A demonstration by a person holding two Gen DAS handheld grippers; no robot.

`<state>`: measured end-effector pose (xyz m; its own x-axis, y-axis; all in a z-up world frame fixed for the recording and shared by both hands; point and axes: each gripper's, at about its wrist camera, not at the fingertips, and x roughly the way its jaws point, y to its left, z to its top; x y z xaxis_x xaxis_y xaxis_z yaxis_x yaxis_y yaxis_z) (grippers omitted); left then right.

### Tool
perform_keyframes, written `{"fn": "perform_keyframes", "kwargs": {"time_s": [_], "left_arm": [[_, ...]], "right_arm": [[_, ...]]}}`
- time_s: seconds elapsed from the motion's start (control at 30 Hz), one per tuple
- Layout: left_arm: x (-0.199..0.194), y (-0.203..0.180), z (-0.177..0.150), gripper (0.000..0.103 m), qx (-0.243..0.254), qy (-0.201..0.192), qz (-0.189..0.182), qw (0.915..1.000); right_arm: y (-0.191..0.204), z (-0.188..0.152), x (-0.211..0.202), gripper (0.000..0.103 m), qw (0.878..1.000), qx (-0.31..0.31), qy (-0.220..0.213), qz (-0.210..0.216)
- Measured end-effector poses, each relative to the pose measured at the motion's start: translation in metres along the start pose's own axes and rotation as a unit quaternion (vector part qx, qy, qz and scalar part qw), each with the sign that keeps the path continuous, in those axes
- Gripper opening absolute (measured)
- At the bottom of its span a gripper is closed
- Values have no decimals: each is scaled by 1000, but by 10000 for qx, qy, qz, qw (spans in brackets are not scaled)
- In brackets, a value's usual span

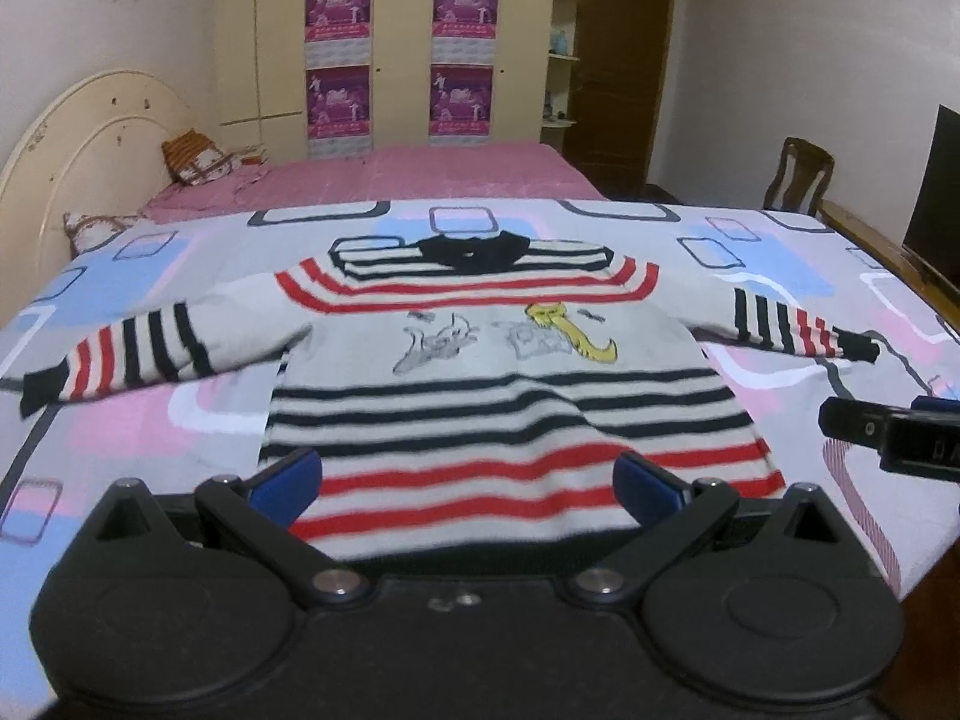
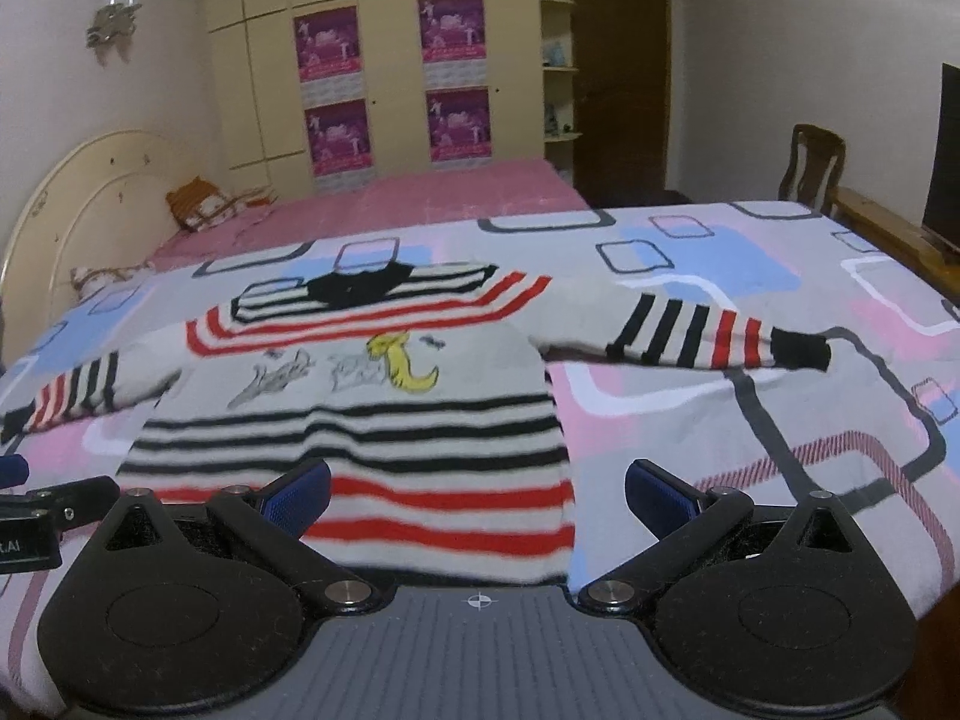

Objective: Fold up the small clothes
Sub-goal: 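Move the right tool to the black sleeve cuff and grasp it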

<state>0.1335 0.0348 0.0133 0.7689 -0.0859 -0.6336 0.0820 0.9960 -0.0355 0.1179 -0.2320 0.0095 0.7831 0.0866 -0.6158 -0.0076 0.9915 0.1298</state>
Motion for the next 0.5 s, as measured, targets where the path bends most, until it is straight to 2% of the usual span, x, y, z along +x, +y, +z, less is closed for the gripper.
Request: {"fn": "perform_keyframes", "kwargs": {"time_s": [0.2,0.3,0.5], "left_arm": [[21,7,17,103,2,-20,-98,10000],[33,4,23,103,31,-30,-165,9999],[65,-7,35,103,14,54,-286,9996]], "right_arm": [[3,18,14,103,9995,152,-276,66],[-1,25,19,103,9990,226,-384,-66],[-31,38,45,103,9976,461,-449,-251]]}}
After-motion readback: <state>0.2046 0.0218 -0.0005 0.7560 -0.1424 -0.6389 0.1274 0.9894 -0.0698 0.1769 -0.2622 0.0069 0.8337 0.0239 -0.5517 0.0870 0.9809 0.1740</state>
